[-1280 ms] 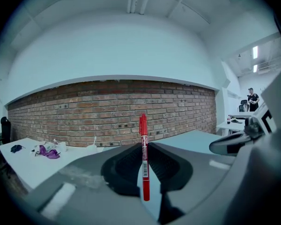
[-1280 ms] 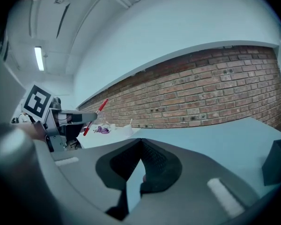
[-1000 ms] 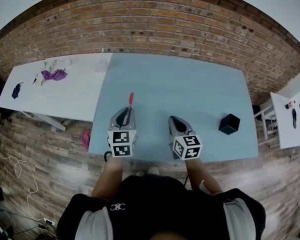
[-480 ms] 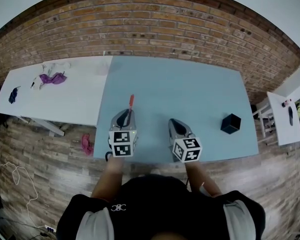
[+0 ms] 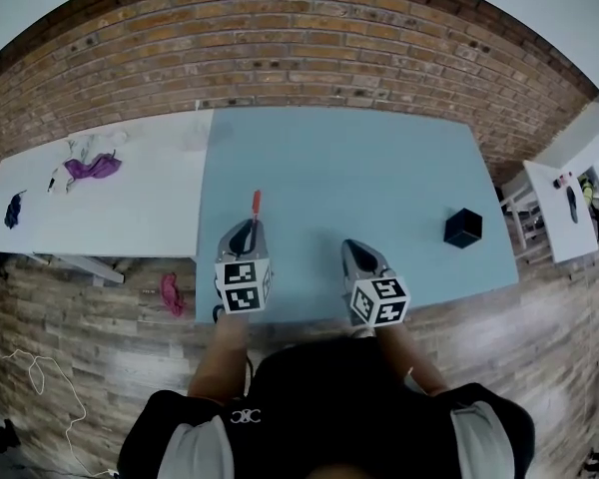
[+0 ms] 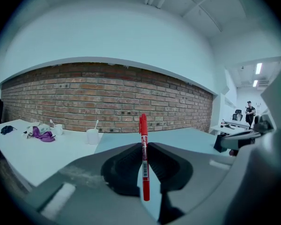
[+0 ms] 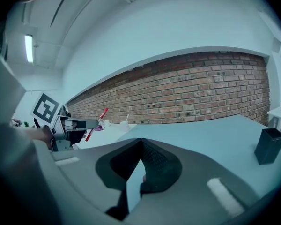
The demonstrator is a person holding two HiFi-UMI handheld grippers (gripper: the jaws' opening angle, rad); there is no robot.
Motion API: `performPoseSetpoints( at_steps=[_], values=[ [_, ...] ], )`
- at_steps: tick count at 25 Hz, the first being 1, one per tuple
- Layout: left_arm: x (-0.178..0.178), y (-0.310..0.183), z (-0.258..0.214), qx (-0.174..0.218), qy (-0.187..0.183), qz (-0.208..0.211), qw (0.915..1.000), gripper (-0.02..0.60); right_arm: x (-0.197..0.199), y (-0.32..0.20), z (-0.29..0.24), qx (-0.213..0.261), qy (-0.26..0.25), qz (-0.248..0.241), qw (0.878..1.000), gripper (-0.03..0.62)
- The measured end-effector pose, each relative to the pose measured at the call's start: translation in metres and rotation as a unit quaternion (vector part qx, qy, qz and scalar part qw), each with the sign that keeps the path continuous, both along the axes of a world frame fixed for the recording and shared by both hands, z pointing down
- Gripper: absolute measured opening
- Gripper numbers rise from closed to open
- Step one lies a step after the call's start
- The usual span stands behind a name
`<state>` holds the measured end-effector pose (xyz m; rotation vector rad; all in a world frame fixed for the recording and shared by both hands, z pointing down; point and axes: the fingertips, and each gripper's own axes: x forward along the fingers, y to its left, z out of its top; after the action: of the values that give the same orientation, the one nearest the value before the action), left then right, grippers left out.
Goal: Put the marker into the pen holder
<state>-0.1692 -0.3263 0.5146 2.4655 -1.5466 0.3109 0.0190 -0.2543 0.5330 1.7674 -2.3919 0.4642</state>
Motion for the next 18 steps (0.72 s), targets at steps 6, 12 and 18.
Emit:
performPoseSetpoints(
  at_steps=[6,12,18],
  values=[
    [-0.002,-0.006,0.019,-0.015,0.007,-0.006,0.9998,0.048,0.006,0.005,0.003,-0.005,0.022,-0.003,1.000,0.005],
    [0.022,-0.006,0.025,-0.013,0.011,-0.012,0.9998,0.048,0.036,0.012,0.004,-0.005,0.039,-0.008,0.999,0.006],
    [0.061,-0.005,0.019,-0.007,0.007,-0.027,0.9996,0.048,0.086,0.012,0.002,0.001,0.029,-0.011,1.000,0.005]
  ],
)
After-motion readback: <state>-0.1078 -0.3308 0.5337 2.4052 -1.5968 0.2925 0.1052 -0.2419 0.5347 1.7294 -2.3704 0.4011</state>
